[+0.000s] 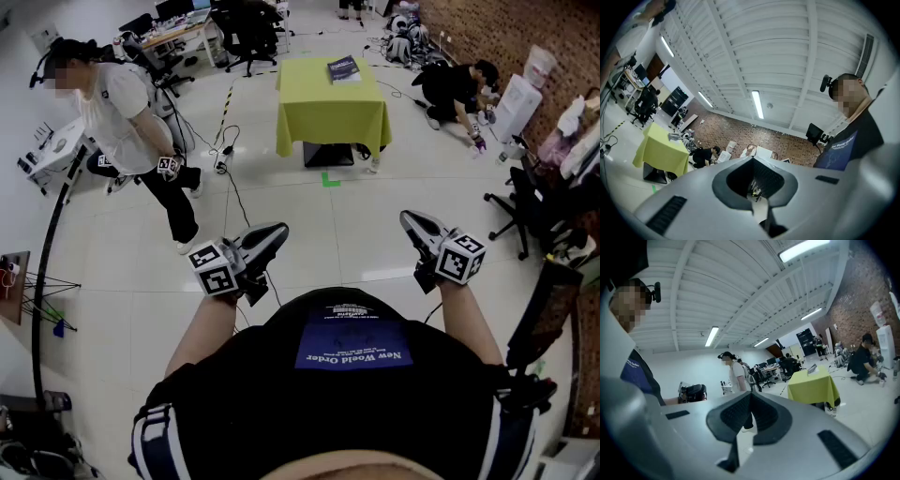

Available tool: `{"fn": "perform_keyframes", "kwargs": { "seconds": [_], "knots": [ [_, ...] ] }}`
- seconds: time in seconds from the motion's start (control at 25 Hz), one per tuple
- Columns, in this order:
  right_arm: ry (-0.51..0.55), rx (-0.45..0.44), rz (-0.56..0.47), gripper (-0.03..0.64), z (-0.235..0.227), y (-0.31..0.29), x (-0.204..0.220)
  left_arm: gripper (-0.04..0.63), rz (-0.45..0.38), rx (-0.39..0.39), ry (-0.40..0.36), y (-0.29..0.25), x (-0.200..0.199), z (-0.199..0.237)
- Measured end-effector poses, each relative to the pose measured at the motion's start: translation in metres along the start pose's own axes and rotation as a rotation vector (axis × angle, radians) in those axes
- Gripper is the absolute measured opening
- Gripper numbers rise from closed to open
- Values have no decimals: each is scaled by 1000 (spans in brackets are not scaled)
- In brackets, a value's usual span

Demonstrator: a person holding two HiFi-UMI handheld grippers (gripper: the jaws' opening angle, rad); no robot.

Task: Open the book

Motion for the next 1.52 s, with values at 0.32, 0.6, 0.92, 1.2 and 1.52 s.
{"fn": "perform_keyframes", "kwargs": {
  "seconds": [0.32, 0.6, 0.92, 1.2, 1.52],
  "knots": [
    [-24, 1, 37, -12, -17, -39, 6, 6, 22, -24, 46, 2, 1, 48],
    [-7, -65, 7, -12, -103, -49, -27, 6, 25, -54, 22, -84, -2, 90],
    [157, -169, 70, -12, -219, -62, -94, 6, -28, -76, 4, -224, -20, 125],
    [137, -214, 69, -12, -293, -83, -107, 6, 20, -101, 8, -290, -22, 158],
    [124, -193, 84, -12, -319, -154, -121, 6, -2, -90, 21, -286, -55, 238]
  ]
}}
Point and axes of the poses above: the fingertips, and each gripper's own axes: y backward along the fingers, z to its left, x out of its underside, the point moved 9 cm from there along y, backward along the fingers, and after that the axes turned 1 degree about z, right-handed, at the moved point
